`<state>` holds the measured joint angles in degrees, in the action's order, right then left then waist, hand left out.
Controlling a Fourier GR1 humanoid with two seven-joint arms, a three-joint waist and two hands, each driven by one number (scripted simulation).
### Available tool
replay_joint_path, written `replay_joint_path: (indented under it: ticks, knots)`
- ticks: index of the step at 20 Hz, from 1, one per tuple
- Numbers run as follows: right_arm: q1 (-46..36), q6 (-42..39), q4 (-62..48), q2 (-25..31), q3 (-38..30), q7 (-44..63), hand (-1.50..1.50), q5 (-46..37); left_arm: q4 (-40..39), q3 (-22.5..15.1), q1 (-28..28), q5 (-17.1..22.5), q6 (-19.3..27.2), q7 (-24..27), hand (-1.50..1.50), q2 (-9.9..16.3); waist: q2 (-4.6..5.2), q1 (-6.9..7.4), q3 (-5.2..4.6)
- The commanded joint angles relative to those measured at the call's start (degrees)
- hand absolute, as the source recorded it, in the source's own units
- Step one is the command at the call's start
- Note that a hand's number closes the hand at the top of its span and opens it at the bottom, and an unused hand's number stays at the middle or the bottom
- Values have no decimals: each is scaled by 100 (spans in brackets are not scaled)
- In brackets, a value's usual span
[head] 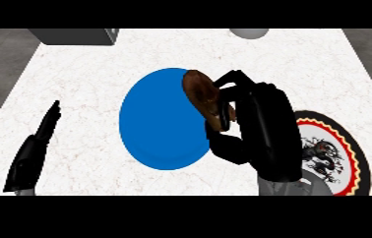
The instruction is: Pick the sweet potato from the plate and place it in the plate
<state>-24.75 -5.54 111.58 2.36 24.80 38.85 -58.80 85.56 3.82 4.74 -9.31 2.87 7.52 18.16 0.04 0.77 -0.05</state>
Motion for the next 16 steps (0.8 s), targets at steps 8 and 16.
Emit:
replay_joint_path:
  ticks: [8, 16]
  knots:
    - [-2131, 1053, -3229, -233, 453, 896, 150, 1275, -145, 28, -175, -54, -90, 40, 0, -96, 31, 124, 1]
    - [-2888, 2419, -5261, -235, 1305, 372, 150, 2599, -105, -27, -172, -218, -105, 75, 0, -149, 43, 169, 2]
